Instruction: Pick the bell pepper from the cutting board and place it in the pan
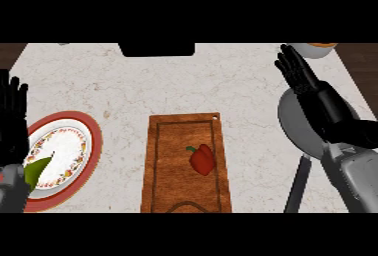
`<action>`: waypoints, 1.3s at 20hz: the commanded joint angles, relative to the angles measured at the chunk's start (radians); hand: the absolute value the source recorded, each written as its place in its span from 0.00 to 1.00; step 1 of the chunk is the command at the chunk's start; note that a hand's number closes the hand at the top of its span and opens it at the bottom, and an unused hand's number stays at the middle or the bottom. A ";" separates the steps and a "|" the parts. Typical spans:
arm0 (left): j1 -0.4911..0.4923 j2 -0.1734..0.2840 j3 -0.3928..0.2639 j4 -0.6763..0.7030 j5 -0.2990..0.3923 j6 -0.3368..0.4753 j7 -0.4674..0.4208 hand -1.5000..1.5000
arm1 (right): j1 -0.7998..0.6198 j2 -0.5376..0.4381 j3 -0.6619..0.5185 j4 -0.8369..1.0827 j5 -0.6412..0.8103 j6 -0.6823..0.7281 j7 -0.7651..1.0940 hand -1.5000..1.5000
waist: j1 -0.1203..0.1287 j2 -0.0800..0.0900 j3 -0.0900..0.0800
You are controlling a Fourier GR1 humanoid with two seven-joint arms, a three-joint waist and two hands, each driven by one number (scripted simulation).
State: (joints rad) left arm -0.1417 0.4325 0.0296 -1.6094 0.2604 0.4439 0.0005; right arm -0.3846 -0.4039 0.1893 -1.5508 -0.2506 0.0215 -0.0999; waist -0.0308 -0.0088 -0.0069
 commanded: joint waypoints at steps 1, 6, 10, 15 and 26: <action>0.016 -0.012 -0.034 0.022 -0.026 -0.016 0.027 0.50 | -0.022 0.027 0.041 -0.051 -0.014 0.056 0.036 0.00 | 0.030 0.008 0.007; 0.071 0.111 -0.139 0.173 -0.106 -0.117 0.149 0.50 | -0.162 0.210 0.286 -0.023 -0.133 0.272 0.044 0.00 | 0.108 0.043 0.009; 0.119 0.107 -0.130 0.219 -0.089 -0.124 0.177 0.50 | -0.010 0.109 0.114 0.059 0.184 -0.128 -0.003 1.00 | -0.001 0.022 0.007; 0.032 0.118 -0.126 0.291 -0.097 -0.196 0.225 0.50 | 0.112 0.280 0.165 0.156 0.082 -0.007 -0.309 0.00 | 0.029 0.012 0.007; -0.004 0.097 -0.103 0.324 -0.134 -0.184 0.247 0.50 | -0.108 -0.023 0.216 -0.113 0.289 0.136 0.132 0.00 | 0.016 0.003 0.004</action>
State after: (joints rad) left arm -0.1057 0.5274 -0.0810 -1.3057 0.1382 0.2469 0.2181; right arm -0.4185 -0.3445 0.3634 -1.6055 -0.0451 0.1200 -0.1165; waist -0.0055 -0.0030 -0.0014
